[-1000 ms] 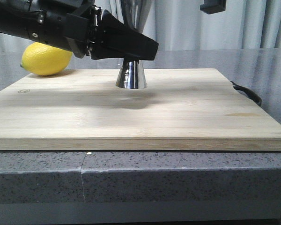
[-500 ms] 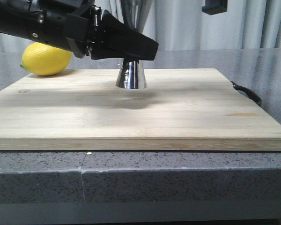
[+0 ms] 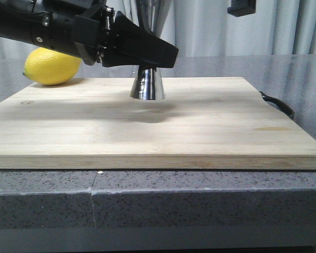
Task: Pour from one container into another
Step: 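Tip the beaker upright with the right gripper, then lower the beaker onto the board with the right gripper and release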
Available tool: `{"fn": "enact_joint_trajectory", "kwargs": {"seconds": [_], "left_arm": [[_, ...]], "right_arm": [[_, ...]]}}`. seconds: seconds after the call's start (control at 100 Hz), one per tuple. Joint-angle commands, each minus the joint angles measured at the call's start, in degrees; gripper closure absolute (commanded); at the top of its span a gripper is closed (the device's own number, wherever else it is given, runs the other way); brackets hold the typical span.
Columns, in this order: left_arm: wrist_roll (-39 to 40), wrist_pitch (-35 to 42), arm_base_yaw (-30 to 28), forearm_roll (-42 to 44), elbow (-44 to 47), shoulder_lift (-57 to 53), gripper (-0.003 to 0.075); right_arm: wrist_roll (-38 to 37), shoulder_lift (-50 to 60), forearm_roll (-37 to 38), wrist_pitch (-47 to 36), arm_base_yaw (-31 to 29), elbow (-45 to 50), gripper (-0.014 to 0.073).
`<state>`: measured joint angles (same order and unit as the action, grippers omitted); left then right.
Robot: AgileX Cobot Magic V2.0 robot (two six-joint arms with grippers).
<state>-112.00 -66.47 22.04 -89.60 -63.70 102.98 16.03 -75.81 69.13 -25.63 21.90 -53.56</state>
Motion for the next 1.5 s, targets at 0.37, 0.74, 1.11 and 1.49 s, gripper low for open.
{"fn": "enact_joint_trajectory", "kwargs": {"seconds": [0.37, 0.74, 1.11, 1.49], "left_arm": [[0.4, -6.8, 0.5, -4.0, -1.9, -3.2, 0.0739], [0.4, -6.8, 0.5, -4.0, -1.9, -3.2, 0.0739], [0.4, -6.8, 0.5, -4.0, -1.9, -3.2, 0.0739], [0.4, -6.8, 0.5, -4.3, -1.9, -3.2, 0.0739]], "right_arm": [[0.4, 2.3, -1.4, -1.3, 0.1, -2.1, 0.0365], [-20.5, 2.3, -3.1, -2.4, 1.9, -2.1, 0.0365], [-28.1, 2.3, -26.6, 1.4, -1.5, -2.1, 0.0365], [-40.5, -0.1, -35.7, -7.9, -13.4, 4.4, 0.0365]]}}
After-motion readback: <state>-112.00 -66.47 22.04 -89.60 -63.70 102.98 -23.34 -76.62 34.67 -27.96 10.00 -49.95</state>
